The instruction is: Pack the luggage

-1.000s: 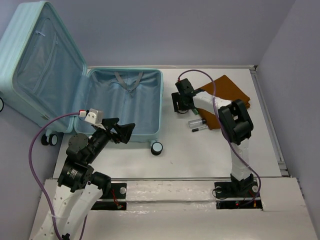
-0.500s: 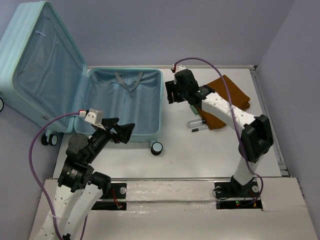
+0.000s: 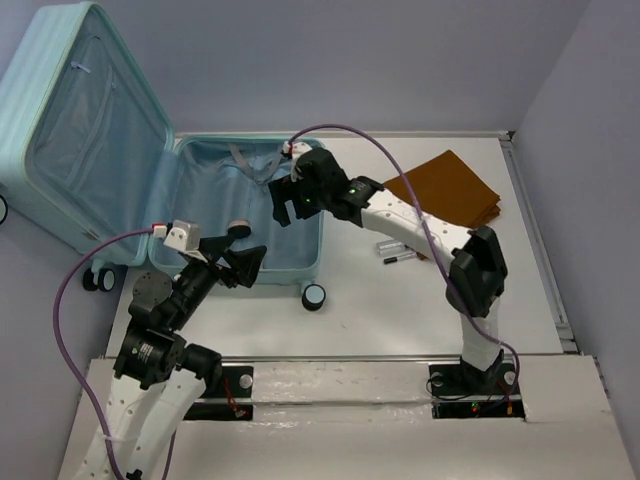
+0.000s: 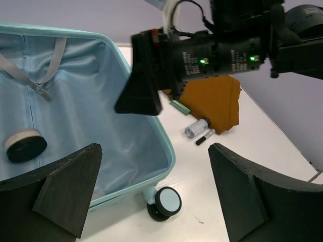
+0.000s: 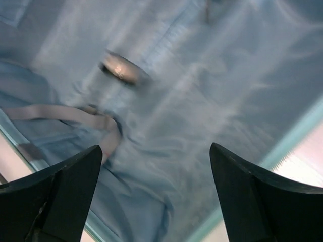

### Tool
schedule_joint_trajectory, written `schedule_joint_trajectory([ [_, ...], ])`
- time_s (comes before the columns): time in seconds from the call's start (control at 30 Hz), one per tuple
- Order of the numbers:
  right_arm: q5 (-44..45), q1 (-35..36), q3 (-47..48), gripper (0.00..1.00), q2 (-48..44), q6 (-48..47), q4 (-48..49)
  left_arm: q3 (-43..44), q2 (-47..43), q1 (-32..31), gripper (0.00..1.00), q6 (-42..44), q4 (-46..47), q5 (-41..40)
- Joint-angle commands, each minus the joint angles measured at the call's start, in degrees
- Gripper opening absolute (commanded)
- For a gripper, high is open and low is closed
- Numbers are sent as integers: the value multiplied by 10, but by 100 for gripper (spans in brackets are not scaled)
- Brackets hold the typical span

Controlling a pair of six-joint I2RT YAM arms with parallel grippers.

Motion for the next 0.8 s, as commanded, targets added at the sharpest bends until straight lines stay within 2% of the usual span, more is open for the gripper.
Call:
schedule_joint_trajectory([
  [0.0,69,-44,-97,80,-138,34,-2,-3,-3,3,99,3,22,6],
  [0.03,80,-57,-174,75,-192,42,0,-3,-5,3,99,2,23,8],
  [0.1,109,-101,-252,59,-244,72,1,-3,-8,3,99,1,23,10],
  [0.13,115,-116,-327,52,-289,81,1,-3,-9,3,99,0,24,13],
  [0.2,141,-159,-393,39,-326,108,1,-4,-11,2,99,0,24,15],
  [0.23,145,-169,-446,38,-354,115,1,-4,-12,2,99,-1,25,15],
  [0.3,164,-192,-482,45,-370,132,0,-4,-12,2,99,-1,25,15],
  [0.33,165,-199,-493,55,-375,137,0,-4,-12,2,99,-1,25,17],
  [0.37,159,-208,-508,75,-376,140,1,-4,-12,2,99,-1,25,18],
  [0.43,160,-220,-511,87,-363,146,1,-5,-11,1,99,-1,26,22],
  [0.47,157,-220,-508,91,-345,146,7,-5,-12,1,99,-1,27,22],
  [0.77,115,-231,-483,93,-252,170,64,-7,-14,-1,99,-1,27,24],
])
